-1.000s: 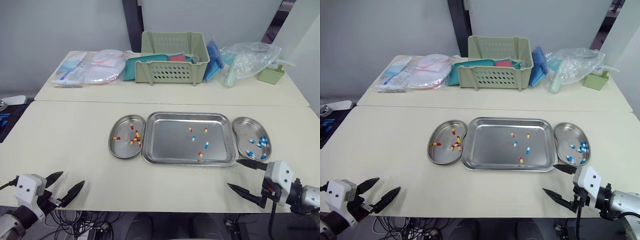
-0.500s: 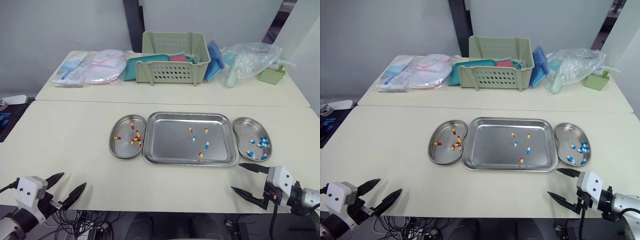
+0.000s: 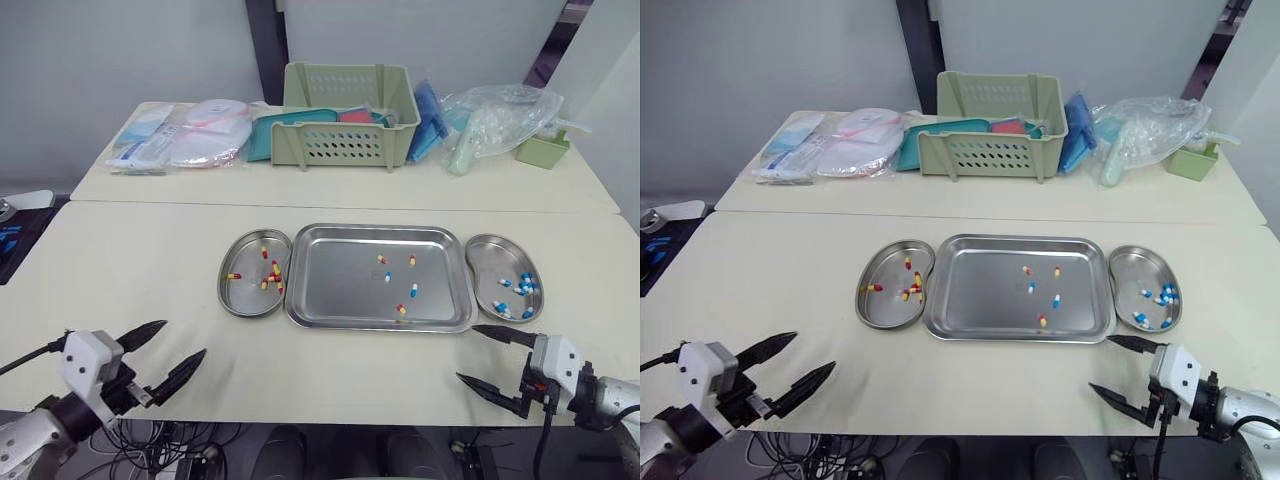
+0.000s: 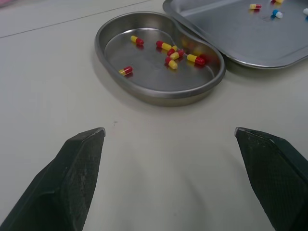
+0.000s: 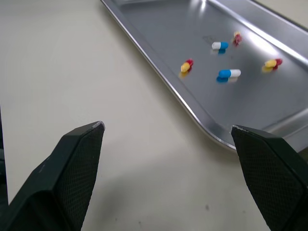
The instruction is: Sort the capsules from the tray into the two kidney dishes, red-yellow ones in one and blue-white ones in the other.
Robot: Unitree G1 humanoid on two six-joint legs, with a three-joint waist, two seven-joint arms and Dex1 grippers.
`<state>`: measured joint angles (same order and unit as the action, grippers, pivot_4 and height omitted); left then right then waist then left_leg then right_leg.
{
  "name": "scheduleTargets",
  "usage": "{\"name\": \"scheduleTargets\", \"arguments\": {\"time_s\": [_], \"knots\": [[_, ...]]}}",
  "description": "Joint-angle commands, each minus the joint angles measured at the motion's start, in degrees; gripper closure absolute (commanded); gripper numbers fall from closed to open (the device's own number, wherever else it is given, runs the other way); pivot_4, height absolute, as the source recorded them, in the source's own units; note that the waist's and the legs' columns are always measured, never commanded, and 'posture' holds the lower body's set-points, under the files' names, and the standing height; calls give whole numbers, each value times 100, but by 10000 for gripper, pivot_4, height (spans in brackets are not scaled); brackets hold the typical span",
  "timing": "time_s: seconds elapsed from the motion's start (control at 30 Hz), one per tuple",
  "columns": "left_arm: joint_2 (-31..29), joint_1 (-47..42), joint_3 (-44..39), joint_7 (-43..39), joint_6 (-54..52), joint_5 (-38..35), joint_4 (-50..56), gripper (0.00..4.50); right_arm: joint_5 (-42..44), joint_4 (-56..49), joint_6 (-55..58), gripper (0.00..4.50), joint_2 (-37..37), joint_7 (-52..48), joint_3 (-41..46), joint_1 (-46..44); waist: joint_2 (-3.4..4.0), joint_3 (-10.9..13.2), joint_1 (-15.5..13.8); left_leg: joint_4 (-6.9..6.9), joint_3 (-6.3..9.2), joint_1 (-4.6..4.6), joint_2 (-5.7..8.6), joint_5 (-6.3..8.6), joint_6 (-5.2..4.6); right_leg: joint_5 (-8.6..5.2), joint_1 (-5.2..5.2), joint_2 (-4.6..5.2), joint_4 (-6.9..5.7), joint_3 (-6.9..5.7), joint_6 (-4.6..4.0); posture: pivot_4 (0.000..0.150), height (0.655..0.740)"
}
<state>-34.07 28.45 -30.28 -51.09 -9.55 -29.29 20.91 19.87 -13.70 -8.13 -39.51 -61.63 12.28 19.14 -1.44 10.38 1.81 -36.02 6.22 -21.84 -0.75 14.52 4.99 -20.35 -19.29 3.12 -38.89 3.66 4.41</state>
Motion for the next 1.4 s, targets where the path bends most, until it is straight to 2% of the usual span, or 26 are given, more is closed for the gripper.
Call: {"name": "scheduleTargets", "arguments": {"time_s": [0.03, 0.33, 0.6, 0.8, 1.07, 1.17, 1.23, 1.4], "knots": [[-6, -55, 72, -6, -20, -159, 238, 0, 224, -320, 116, 998, 20, 175, 87, -110, 0, 0, 5, 0, -1, 0, 0, 0, 0, 0, 0, 0, 0, 1, 0, 1500, 7400], [89, -71, 379, -48, 13, -170, 397, 0, 295, -708, 564, 998, -58, 402, 97, -185, 0, 0, -3, -1, -1, -2, 1, 0, 0, 0, 0, 1, 0, 1, 0, 1500, 7400], [-341, -606, 1051, -127, -638, -357, 1010, 0, 225, -834, 737, 998, -96, 452, 31, -212, 1, 0, -3, -2, 1, -1, 1, 0, 0, 0, 0, 0, -1, -1, 0, 1500, 7400], [-638, -2291, 2350, 164, -1835, -417, 1318, 0, 173, -866, 787, 998, -88, 489, -51, -202, 5, 2, -17, -6, 4, -1, 3, 0, 0, 1, 3, 0, -3, -3, 2, 1500, 7400], [-247, -4160, 3821, -10, -2106, -28, 627, 0, 172, -973, 860, 998, -50, 619, -85, -99, 11, 2, 1, -8, 4, -1, 4, -1, 0, 1, 1, -1, -6, -3, 2, 1500, 7400], [-54, -4588, 4195, -136, -1928, 214, 255, 6359, 157, -999, 832, 0, -39, 659, -85, -5, 11, 2, -1, -8, 3, -3, 4, -1, 0, 1, 0, -1, -5, -2, 1, 1500, 7400], [112, -4892, 4377, -240, -1850, 325, -13, 12424, 151, -998, 801, 0, -31, 684, -74, 60, 10, 2, -10, -8, 4, -4, 5, -1, 0, 1, 0, -1, -4, -3, 2, 1500, 7400], [303, -5709, 4838, -931, -1257, 764, -911, 12424, 149, -994, 733, 0, -22, 708, -50, 226, 10, 2, -14, -12, 4, -4, 6, -1, 0, 1, 1, -1, -5, -4, 2, 1500, 7400]]}}
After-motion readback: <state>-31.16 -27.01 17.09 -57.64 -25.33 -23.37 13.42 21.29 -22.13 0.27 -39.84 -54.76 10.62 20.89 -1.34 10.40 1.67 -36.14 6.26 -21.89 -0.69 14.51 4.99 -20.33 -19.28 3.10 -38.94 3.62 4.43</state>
